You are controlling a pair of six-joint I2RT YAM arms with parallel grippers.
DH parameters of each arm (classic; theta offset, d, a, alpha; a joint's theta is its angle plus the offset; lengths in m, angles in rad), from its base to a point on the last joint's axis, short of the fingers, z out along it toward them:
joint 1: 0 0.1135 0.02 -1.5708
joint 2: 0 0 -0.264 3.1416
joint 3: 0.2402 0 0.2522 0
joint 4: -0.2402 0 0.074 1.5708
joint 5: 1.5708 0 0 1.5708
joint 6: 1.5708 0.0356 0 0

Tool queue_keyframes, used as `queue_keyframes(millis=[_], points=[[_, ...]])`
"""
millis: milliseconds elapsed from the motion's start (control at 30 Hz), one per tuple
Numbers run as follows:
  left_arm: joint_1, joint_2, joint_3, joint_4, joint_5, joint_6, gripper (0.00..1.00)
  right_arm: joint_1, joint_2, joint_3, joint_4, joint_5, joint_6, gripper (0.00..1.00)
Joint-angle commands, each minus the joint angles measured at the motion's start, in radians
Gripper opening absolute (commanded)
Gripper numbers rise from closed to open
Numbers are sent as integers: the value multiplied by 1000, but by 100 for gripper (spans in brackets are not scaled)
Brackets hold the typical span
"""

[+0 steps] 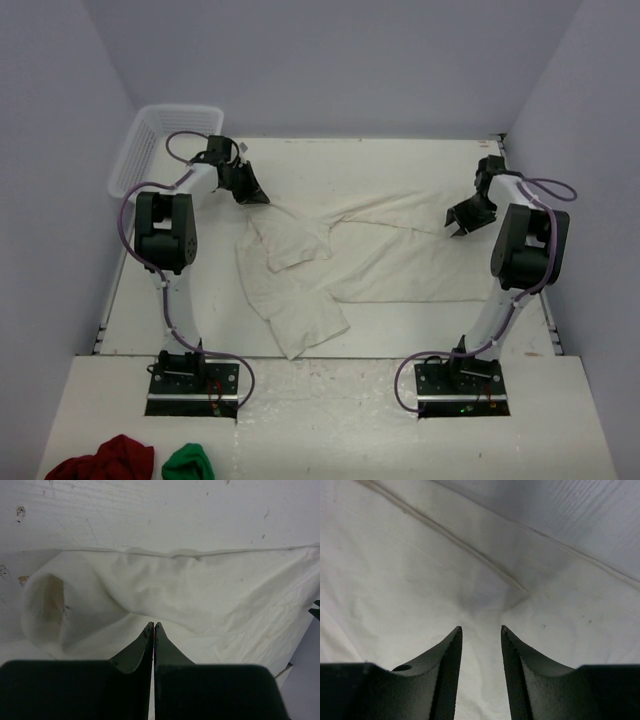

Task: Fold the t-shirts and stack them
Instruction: Fold the flattened tshirt in 1/3 of the way

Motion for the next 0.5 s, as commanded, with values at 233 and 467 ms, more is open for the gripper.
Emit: queue_keyframes(millis=[233,467], points=[[-6,-59,25,-21,39,-13,1,1,104,124,-123,69,81,37],[-6,-58,23,-18,51,-17,1,25,161,210,-189,109,130,31]])
